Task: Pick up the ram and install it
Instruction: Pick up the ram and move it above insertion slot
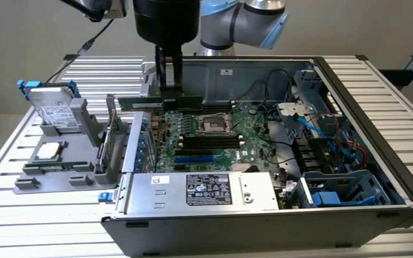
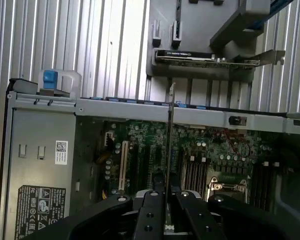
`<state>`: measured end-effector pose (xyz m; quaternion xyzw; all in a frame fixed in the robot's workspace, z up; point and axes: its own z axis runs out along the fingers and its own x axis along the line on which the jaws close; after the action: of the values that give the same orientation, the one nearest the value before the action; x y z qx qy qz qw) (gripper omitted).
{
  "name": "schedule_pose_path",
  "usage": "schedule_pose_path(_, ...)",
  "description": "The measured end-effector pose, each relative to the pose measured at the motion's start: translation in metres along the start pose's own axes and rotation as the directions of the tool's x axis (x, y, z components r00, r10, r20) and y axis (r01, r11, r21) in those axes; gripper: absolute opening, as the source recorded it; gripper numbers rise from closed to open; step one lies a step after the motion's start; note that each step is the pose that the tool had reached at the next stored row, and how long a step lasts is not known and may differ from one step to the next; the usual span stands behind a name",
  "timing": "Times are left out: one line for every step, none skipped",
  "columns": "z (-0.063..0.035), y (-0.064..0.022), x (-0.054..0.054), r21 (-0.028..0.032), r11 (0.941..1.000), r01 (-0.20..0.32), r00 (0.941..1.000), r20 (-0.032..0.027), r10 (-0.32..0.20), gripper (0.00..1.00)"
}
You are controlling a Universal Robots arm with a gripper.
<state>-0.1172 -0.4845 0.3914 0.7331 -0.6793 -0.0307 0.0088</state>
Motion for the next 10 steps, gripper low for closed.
schedule_pose_path(0.0002,-0.0046,-0.001,-0.0001,1.0,0.0,1.0,-0.0001,0.0,0.14)
schedule_pose_path(0.0006,-0.0091,-0.002,-0.0002,1.0,0.0,1.0,-0.0001,0.0,0.14)
schedule_pose_path(0.0011,-0.0136,-0.003,-0.0002,1.0,0.0,1.0,-0.0001,0.0,0.14)
schedule_pose_path(0.0017,-0.0181,-0.004,-0.0002,1.0,0.0,1.0,0.0,0.0,0.14)
schedule_pose_path(0.0023,-0.0219,-0.006,-0.0002,1.0,0.0,1.0,0.0,0.0,0.14)
schedule_pose_path(0.0031,-0.0259,-0.008,-0.0003,1.0,0.0,1.0,-0.0001,0.0,0.14)
schedule_pose_path(0.004,-0.0298,-0.01,-0.0003,1.0,0.0,1.0,-0.0001,0.0,0.14)
schedule_pose_path(0.005,-0.0335,-0.012,-0.0002,1.0,0.0,1.0,0.0,0.0,0.14)
schedule_pose_path(0.006,-0.0372,-0.014,-0.0002,1.0,0.0,1.0,-0.0001,0.0,0.14)
schedule_pose_path(0.0072,-0.0408,-0.017,-0.0002,1.0,0.0,1.0,-0.0001,0.0,0.14)
